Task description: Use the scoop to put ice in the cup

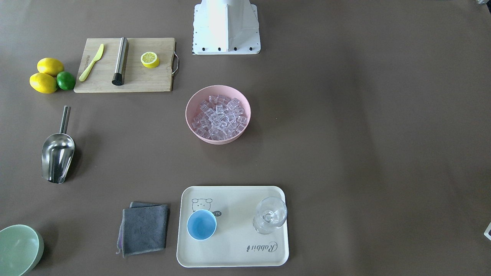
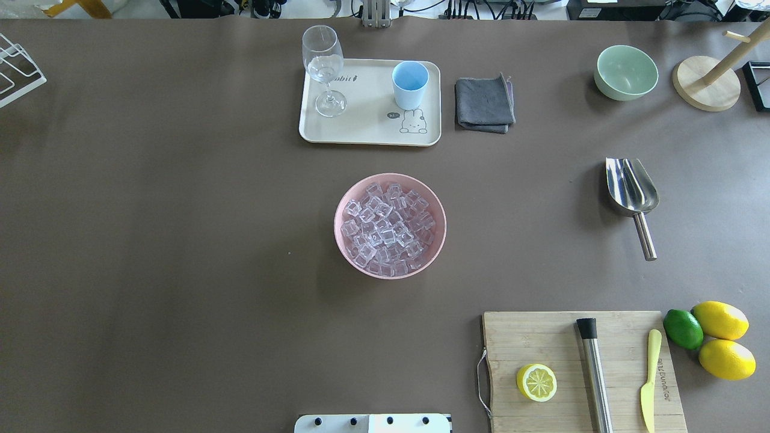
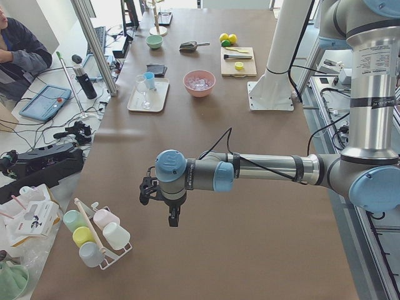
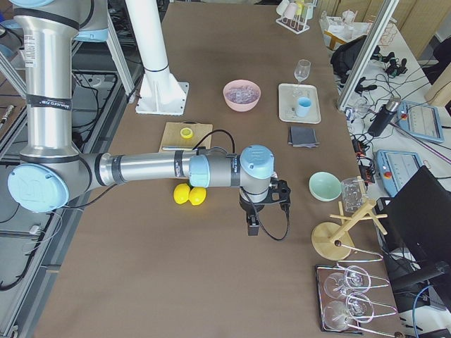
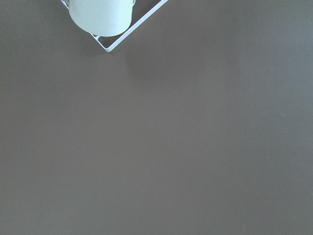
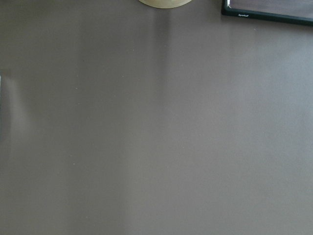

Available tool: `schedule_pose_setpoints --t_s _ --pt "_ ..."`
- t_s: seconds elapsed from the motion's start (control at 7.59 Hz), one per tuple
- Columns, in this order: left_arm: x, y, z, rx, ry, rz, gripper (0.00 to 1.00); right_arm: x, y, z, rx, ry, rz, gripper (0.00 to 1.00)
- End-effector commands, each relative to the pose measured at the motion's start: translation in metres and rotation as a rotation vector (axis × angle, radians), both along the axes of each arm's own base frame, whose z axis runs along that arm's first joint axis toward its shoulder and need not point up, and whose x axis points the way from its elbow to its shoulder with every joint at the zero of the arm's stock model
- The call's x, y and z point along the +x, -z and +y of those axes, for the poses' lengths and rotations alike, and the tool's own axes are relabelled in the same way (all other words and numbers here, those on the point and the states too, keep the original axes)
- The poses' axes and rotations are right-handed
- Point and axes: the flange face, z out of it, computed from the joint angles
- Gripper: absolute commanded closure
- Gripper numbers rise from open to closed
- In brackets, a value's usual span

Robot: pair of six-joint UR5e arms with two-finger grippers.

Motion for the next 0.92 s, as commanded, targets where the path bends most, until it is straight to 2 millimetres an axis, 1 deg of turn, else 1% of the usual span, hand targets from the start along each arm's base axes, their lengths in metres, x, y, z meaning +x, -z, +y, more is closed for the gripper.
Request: schedule_pose_setpoints --t_s 0.0,0.13,0.4,0.66,0.79 --pt "0.0 -0.001 0.005 -0.085 0.001 0.002 0.02 0.005 -0.002 0.002 -0.008 -0.014 -0.002 0.0" --pt "0.001 -0.002 0.005 -0.115 -0.007 0.004 0.02 0.005 0.0 0.001 -0.004 -0.016 0.0 0.0" --pt "0.001 0.001 0.003 -0.101 -0.012 -0.001 0.02 0.005 -0.001 0.001 -0.004 -0.016 0.004 0.0" --pt "0.001 0.011 0.001 -0.073 -0.012 0.0 0.02 0.005 -0.009 0.006 -0.017 -0.01 -0.001 0.0" --pt "0.002 0.012 0.001 -0.07 -0.014 0.003 0.02 0.005 -0.006 0.005 -0.009 -0.009 0.0 0.0"
